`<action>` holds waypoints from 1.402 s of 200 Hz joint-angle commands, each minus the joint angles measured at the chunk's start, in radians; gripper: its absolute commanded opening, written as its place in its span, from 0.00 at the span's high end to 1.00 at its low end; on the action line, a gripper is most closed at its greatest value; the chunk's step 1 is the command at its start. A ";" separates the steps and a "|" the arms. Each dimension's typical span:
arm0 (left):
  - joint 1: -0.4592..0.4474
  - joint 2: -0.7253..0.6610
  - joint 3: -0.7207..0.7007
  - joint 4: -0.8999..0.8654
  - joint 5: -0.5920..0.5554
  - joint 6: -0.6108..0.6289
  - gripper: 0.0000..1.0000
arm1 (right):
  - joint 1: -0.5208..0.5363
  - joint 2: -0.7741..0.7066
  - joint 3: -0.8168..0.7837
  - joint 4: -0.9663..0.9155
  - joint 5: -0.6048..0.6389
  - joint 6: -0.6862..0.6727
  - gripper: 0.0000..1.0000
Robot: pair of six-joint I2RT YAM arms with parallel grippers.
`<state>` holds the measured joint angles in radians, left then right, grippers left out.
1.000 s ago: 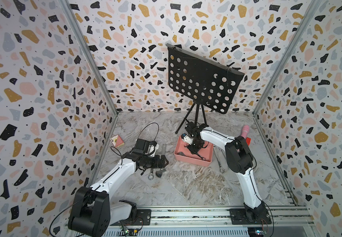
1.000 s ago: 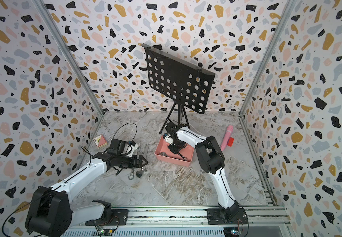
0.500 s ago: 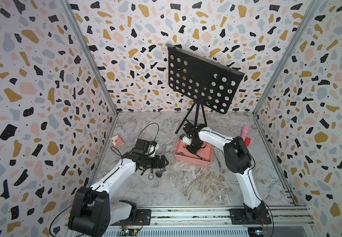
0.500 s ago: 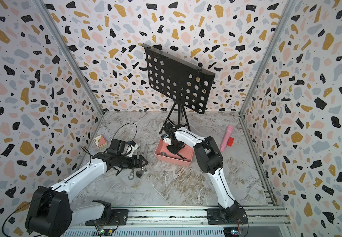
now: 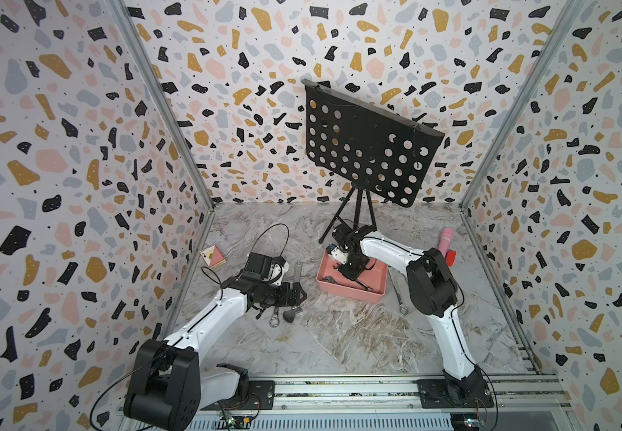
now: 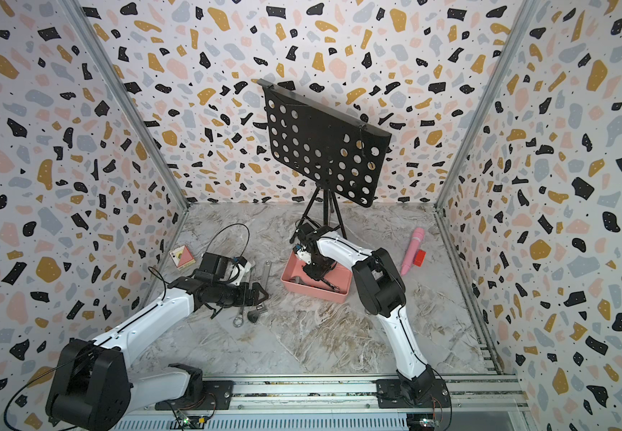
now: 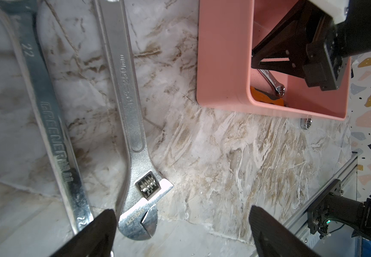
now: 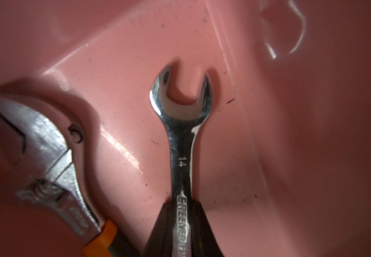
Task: Take out the wrench from the storage box
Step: Pick up the wrench from the storage box, then place the wrench at the center of the board.
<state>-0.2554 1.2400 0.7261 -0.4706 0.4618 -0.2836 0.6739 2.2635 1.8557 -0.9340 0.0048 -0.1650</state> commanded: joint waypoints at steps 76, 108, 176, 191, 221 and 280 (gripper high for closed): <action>0.002 -0.025 -0.008 -0.002 -0.005 0.004 0.03 | 0.005 -0.138 0.049 -0.072 0.055 -0.022 1.00; 0.002 -0.020 -0.005 -0.002 -0.002 0.006 0.03 | 0.003 -0.170 0.053 -0.090 0.065 -0.032 1.00; 0.002 -0.014 0.013 -0.002 0.007 0.004 0.04 | -0.035 -0.313 -0.002 -0.148 0.092 -0.045 1.00; 0.002 -0.009 0.020 -0.003 0.007 0.004 0.03 | -0.057 -0.372 -0.063 -0.151 0.093 -0.040 1.00; 0.003 0.000 0.028 -0.002 0.013 0.006 0.03 | -0.121 -0.507 -0.205 -0.152 0.090 -0.022 1.00; 0.002 0.003 0.038 -0.002 0.022 -0.008 0.04 | -0.370 -0.671 -0.487 -0.081 0.035 -0.003 1.00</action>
<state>-0.2554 1.2411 0.7330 -0.4709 0.4667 -0.2844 0.3962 1.6409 1.4391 -1.0363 0.0639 -0.1837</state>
